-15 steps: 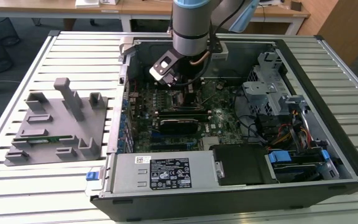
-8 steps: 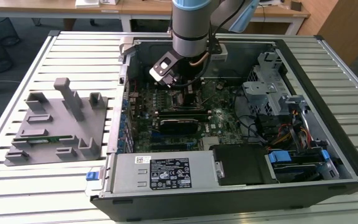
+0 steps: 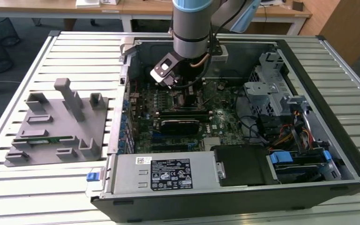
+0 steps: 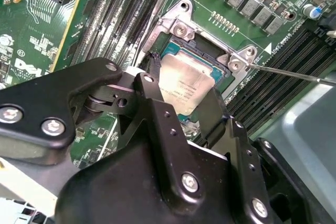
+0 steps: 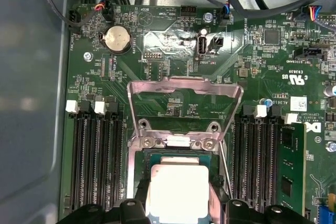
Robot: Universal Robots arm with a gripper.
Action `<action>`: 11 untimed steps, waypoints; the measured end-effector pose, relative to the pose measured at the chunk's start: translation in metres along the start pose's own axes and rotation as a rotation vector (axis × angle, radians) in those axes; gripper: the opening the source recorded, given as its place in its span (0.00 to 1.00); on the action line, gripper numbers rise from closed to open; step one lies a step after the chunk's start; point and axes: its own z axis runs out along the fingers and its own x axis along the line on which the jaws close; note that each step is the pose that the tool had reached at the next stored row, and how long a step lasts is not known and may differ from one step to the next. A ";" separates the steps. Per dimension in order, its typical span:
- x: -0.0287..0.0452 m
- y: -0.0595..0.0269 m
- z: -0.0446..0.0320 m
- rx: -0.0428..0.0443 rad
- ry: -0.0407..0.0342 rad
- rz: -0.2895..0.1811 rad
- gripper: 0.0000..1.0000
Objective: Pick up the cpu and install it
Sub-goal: 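Place the cpu into insertion slot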
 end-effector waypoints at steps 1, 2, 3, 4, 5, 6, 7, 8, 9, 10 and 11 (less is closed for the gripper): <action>0.0000 0.0000 0.0001 0.0000 0.0000 0.000 0.53; 0.0001 0.0000 0.0001 0.0000 0.0000 0.000 0.53; 0.0001 0.0001 0.0003 -0.0003 0.0003 0.000 0.53; 0.0001 0.0000 0.0003 -0.0003 0.0003 0.000 0.53; 0.0001 0.0000 0.0003 -0.0003 0.0002 0.000 0.53; 0.0001 0.0001 0.0003 -0.0004 0.0002 0.000 0.53; 0.0002 0.0001 0.0004 -0.0007 0.0007 0.000 0.53; 0.0002 0.0001 0.0005 -0.0007 0.0007 0.000 0.54; 0.0002 0.0001 0.0005 -0.0006 0.0006 0.000 0.54; 0.0002 0.0001 0.0003 -0.0005 0.0007 0.000 0.60; 0.0001 0.0000 0.0000 -0.0003 0.0007 0.000 0.60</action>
